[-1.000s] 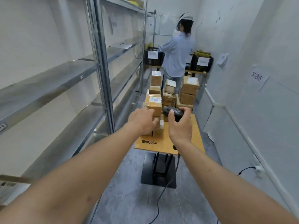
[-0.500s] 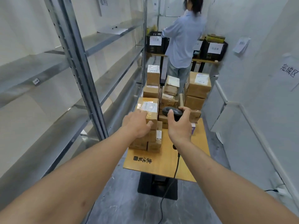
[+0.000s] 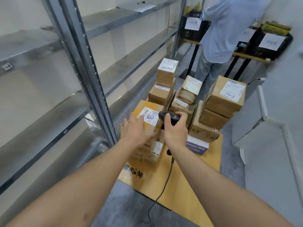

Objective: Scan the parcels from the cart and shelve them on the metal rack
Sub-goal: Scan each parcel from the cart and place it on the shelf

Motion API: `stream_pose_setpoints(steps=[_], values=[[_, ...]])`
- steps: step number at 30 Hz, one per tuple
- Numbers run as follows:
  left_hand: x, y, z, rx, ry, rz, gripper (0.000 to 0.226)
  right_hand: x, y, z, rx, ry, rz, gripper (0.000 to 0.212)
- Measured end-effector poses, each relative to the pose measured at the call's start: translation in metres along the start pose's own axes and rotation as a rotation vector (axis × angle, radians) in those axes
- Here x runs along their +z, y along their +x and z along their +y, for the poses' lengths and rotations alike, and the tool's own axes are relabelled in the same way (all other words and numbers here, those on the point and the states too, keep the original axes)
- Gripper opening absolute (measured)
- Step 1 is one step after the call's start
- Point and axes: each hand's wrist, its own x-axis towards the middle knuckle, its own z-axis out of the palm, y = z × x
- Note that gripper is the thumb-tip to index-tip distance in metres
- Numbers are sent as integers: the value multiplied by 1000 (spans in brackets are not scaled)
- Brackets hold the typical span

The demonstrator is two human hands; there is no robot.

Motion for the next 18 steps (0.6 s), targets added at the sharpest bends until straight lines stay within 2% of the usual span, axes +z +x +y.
stream_pose_setpoints(steps=[3,5,7,13,18], values=[[1,6,-1,-61,-47,-34,108,3,8,-3,2,14,-10,32],[-2,7,-6,-70,-63,-26,103,4,10,-7,-14,5,-22,32],[-8,7,-13,-46,-78,-22,104,6,10,-13,-37,-4,-41,33],[-40,6,-40,65,-83,51,126,12,0,-38,-99,-2,-78,32],[-67,8,-64,169,-92,103,136,13,-10,-58,-219,-14,-100,31]])
